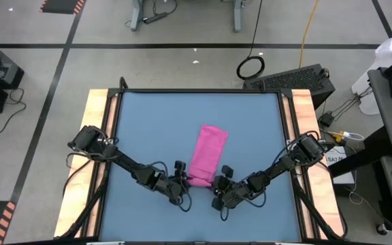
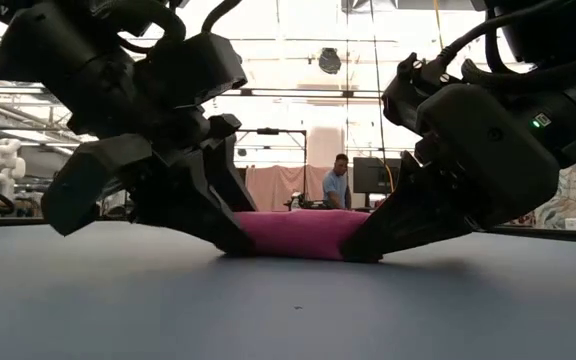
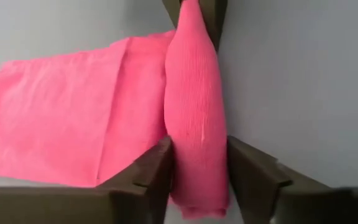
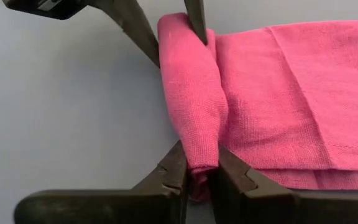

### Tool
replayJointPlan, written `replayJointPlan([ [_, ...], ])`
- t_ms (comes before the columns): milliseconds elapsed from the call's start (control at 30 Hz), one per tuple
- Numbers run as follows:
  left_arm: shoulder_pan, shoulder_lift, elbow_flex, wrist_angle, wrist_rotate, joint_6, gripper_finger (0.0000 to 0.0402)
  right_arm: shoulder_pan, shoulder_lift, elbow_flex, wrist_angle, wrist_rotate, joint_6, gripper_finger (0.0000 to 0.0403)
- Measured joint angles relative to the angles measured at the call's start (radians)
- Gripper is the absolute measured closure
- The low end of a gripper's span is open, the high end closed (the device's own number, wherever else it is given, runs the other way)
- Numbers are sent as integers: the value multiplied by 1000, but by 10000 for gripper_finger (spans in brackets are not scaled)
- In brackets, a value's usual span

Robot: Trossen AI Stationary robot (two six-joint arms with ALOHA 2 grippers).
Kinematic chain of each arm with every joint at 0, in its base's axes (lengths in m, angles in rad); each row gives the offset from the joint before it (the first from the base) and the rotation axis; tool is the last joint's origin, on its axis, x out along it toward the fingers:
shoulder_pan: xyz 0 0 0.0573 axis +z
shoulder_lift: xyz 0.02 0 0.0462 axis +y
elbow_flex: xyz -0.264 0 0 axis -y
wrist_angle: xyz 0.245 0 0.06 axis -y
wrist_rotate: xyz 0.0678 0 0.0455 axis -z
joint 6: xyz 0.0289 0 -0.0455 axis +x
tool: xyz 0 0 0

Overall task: Roll towel into tight, uniform cylinder
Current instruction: Roll the pink towel

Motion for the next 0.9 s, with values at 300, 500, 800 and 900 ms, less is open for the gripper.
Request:
replayJointPlan([
  [300,74,-1,0,0,215,-108,380,29,-1,0,-3,50,-109,306],
  [500,155,-4,2,5,443,-235,376,106,-36,-5,-44,150,-285,209],
  [800,235,-3,2,9,669,-299,368,195,-45,-3,114,389,-504,136],
  [900,244,-2,1,18,705,-310,367,170,-45,-3,129,349,-522,144],
])
